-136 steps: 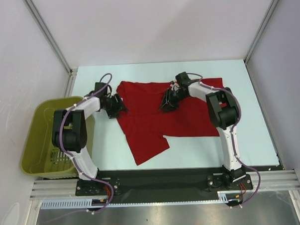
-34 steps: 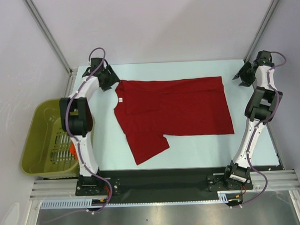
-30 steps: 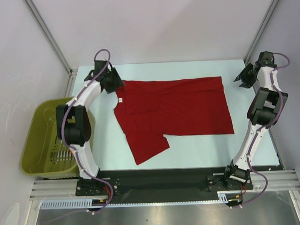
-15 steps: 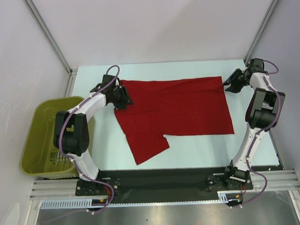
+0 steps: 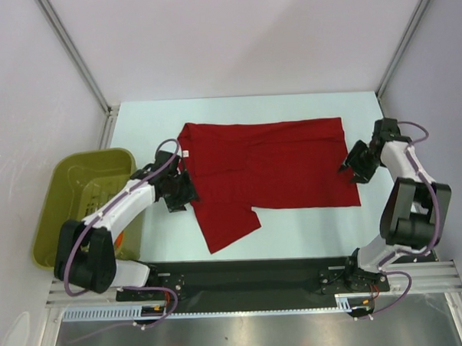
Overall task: Fold and stack the t-shirts
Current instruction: Fold the tshirt
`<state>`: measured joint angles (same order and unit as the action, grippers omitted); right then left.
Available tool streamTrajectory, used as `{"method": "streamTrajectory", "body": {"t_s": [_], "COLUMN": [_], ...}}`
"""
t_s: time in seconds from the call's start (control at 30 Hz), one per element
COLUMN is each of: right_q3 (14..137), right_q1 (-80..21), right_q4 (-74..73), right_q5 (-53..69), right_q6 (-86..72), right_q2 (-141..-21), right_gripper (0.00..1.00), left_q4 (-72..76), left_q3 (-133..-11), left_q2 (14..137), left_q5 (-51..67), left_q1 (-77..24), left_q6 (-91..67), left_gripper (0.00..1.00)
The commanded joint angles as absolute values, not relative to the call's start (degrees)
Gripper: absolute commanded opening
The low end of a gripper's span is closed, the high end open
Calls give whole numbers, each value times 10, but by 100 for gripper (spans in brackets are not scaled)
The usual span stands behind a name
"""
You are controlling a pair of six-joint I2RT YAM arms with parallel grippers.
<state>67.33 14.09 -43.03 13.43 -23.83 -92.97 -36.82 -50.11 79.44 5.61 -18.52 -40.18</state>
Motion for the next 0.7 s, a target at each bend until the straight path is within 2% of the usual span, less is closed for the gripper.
{"method": "streamTrajectory", "body": {"t_s": [0.0, 0.27, 0.47, 0.67], "right_q3": [608, 578, 572, 578], "right_q1": [144, 155, 156, 156], "right_q4": [-443, -474, -467, -475], "right_q5": [116, 107, 98, 96], "right_q6": [-224, -197, -227, -214], "right_q2": [-860, -815, -786, -791], "right_gripper": [57, 58, 57, 57], "left_q4": [-378, -327, -316, -284], "left_q3": [-455, -352, -361, -371], "left_q2": [731, 686, 707, 759], "left_q5": [20, 51, 3, 3], "left_q1": [-185, -262, -265, -267], "left_q6": [-433, -489, -476, -471], "left_gripper": [62, 51, 51, 50]}}
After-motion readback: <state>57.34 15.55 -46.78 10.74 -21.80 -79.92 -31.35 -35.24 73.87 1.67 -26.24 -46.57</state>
